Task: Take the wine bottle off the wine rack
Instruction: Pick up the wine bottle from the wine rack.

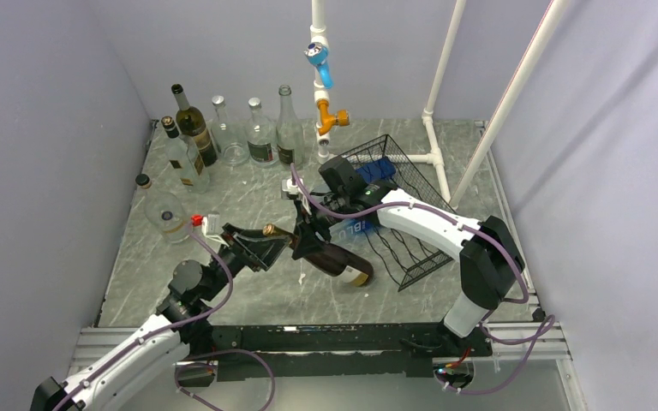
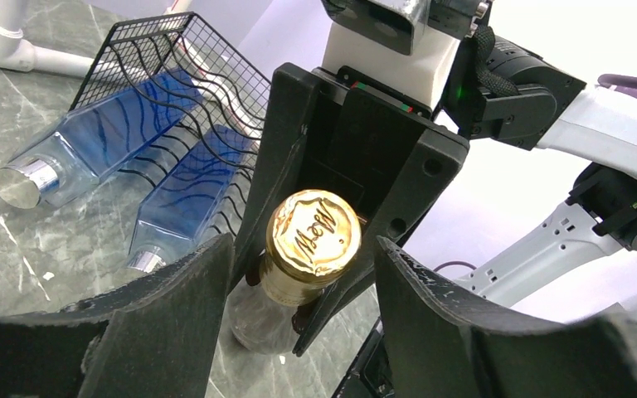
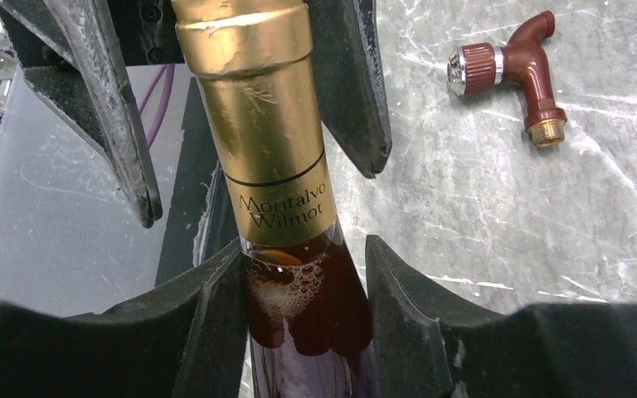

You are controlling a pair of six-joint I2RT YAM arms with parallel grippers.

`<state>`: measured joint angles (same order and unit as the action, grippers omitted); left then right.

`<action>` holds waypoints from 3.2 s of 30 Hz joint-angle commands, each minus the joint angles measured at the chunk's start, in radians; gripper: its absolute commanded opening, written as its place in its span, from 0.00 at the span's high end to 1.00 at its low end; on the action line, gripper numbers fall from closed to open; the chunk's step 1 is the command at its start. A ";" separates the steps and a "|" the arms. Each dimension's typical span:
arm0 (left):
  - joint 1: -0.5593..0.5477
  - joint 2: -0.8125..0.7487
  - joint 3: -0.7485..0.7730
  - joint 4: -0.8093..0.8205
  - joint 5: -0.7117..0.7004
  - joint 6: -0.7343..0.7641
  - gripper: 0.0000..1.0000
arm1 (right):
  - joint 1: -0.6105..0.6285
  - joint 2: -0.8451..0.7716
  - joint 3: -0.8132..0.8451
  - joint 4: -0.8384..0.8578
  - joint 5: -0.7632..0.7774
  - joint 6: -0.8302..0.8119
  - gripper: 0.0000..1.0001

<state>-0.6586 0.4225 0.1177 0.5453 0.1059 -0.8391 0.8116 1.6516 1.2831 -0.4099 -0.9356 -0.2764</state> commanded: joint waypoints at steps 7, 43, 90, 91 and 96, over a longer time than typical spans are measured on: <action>-0.070 0.093 0.053 0.122 -0.057 0.087 0.38 | -0.011 -0.038 0.012 0.095 -0.125 0.052 1.00; -0.155 0.127 0.094 0.174 -0.133 0.161 1.00 | -0.023 -0.050 0.006 0.029 -0.122 -0.020 0.40; -0.154 0.062 0.591 -0.441 -0.330 0.689 1.00 | -0.339 -0.247 -0.053 -0.208 -0.271 -0.343 0.14; -0.154 0.078 0.602 -0.433 -0.334 0.703 1.00 | -0.340 -0.247 -0.054 -0.208 -0.272 -0.345 0.14; -0.149 0.176 0.683 -0.421 -0.344 0.793 1.00 | -0.345 -0.245 -0.057 -0.210 -0.271 -0.349 0.14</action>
<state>-0.8143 0.5644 0.6544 -0.1204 -0.1963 -0.1581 0.4751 1.4117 1.2312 -0.6537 -1.1629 -0.6167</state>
